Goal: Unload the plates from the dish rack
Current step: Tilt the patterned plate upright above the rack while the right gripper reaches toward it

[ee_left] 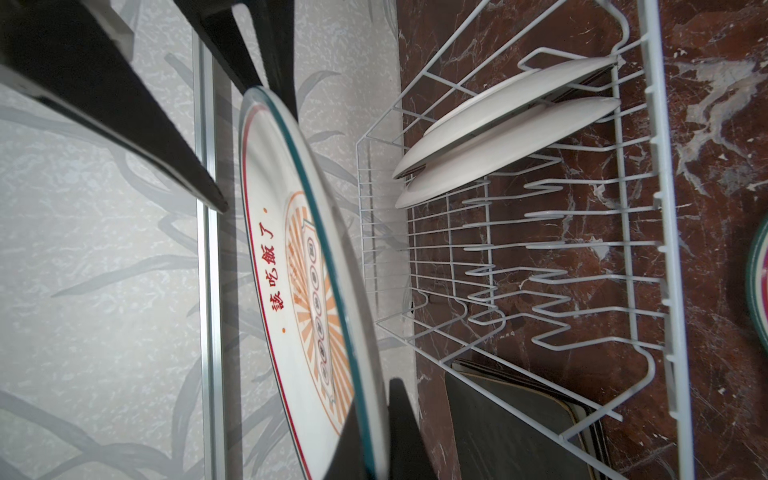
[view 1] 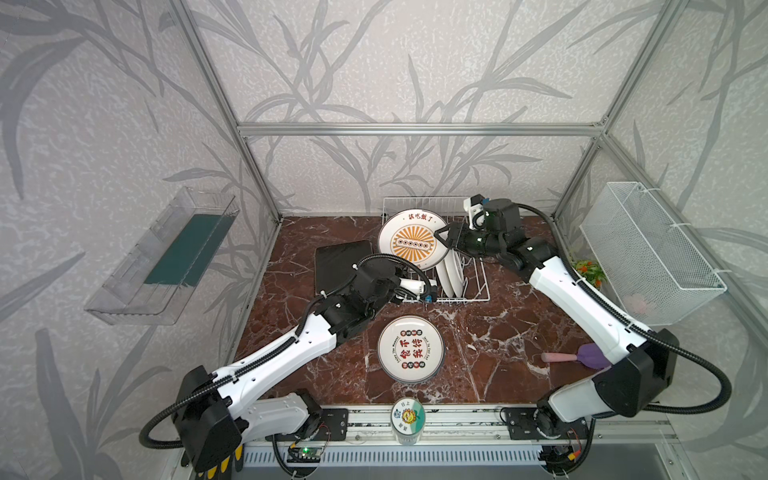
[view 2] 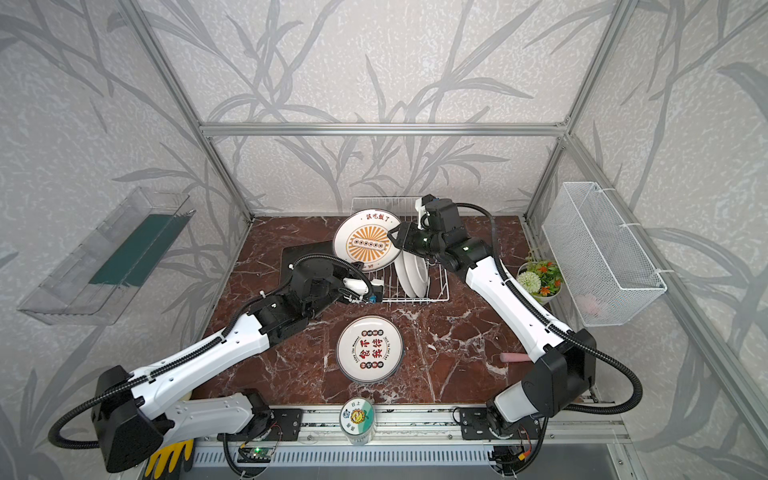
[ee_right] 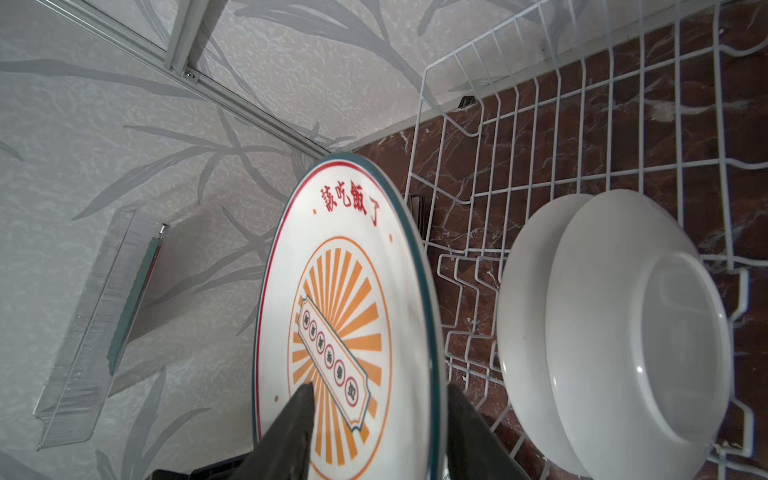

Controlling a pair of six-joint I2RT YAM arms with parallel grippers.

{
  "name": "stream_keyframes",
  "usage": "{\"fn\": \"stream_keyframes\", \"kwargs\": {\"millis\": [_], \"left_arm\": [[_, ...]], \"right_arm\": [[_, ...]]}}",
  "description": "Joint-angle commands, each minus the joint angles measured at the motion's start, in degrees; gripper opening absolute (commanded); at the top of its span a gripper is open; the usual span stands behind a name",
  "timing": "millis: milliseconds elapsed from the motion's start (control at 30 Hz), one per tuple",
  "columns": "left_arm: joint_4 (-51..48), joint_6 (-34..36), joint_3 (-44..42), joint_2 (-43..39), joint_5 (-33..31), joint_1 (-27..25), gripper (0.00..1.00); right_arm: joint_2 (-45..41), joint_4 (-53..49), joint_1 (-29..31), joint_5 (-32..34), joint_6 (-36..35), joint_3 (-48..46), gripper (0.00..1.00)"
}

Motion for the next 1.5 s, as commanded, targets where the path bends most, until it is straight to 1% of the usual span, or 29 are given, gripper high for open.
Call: {"fn": "stream_keyframes", "kwargs": {"millis": [0, 267, 367, 567, 600, 633, 667, 733, 767, 833, 900, 1000, 1033, 1067, 1167, 1300, 1400, 1467], "left_arm": [[5.59, 2.26, 0.55, -0.06, -0.83, -0.36, 0.0], [5.95, 2.17, 0.34, 0.38, -0.86, -0.83, 0.0], [5.95, 1.99, 0.46, 0.82, -0.63, -0.87, 0.0], [6.78, 1.38, 0.25, 1.57, -1.28, -1.06, 0.0], [7.29, 1.43, 0.15, 1.6, -1.39, -1.07, 0.02], [7.68, 1.38, -0.02, 1.67, -1.44, -1.09, 0.09], [8.2, 1.38, -0.19, 1.71, -1.59, -1.12, 0.23], [9.86, 0.97, -0.75, 1.71, -2.07, -1.09, 0.5], [11.09, 0.0, -1.16, 1.63, -2.38, -1.06, 0.58], [17.1, -2.74, -3.03, 1.53, -3.04, -1.06, 0.69], [18.72, -6.47, -3.3, 1.32, -3.83, -0.89, 0.76], [13.7, -16.88, -1.25, -0.21, -3.17, -0.12, 0.85], [11.87, -20.39, -0.63, -1.02, -2.17, 0.3, 0.97], [10.39, -23.75, -0.28, -2.08, -0.87, 0.75, 0.99], [7.53, -31.59, -0.03, -4.89, 2.61, 2.59, 0.99], [3.12, -38.61, 0.12, -8.34, 6.39, 6.1, 0.99], [3.04, -47.17, -0.37, -11.42, 11.02, 11.65, 0.99], [2.63, -55.78, 0.34, -12.64, 14.92, 16.1, 0.99]], "right_arm": [[0.23, 0.68, 0.43, 0.02, 0.88, 0.41, 0.44], [-0.28, 2.19, 0.42, -0.41, 1.32, -1.18, 0.24], [-0.12, 2.45, 0.38, -0.8, 1.82, -1.17, 0.14], [-0.01, 2.49, 0.42, -1.38, 2.13, -1.21, 0.06], [-0.09, 2.65, 0.43, -1.38, 2.25, -1.41, 0.05], [-0.25, 2.94, 0.38, -1.29, 2.37, -1.65, 0.02], [-0.41, 3.23, 0.33, -1.29, 2.66, -1.83, 0.0], [-0.87, 4.38, 0.01, -1.34, 3.26, -2.51, 0.0], [-1.28, 5.66, -0.23, -1.51, 3.79, -3.19, 0.0], [-2.22, 8.45, -0.73, -1.94, 5.19, -4.89, 0.0], [-3.14, 11.5, -1.39, -2.55, 6.44, -6.68, 0.0], [-3.87, 13.0, -2.36, -3.31, 6.3, -7.7, 0.0], [-4.2, 13.04, -2.69, -3.45, 6.09, -8.04, 0.0], [-4.52, 13.25, -2.89, -3.39, 6.01, -8.48, 0.0], [-5.87, 15.01, -3.85, -3.21, 6.83, -10.4, 0.0], [-7.45, 17.92, -4.75, -3.25, 7.99, -12.78, 0.0], [-8.49, 18.53, -5.02, -2.96, 7.21, -13.74, 0.0], [-8.93, 18.54, -5.15, -3.14, 5.59, -14.13, 0.0]]}}
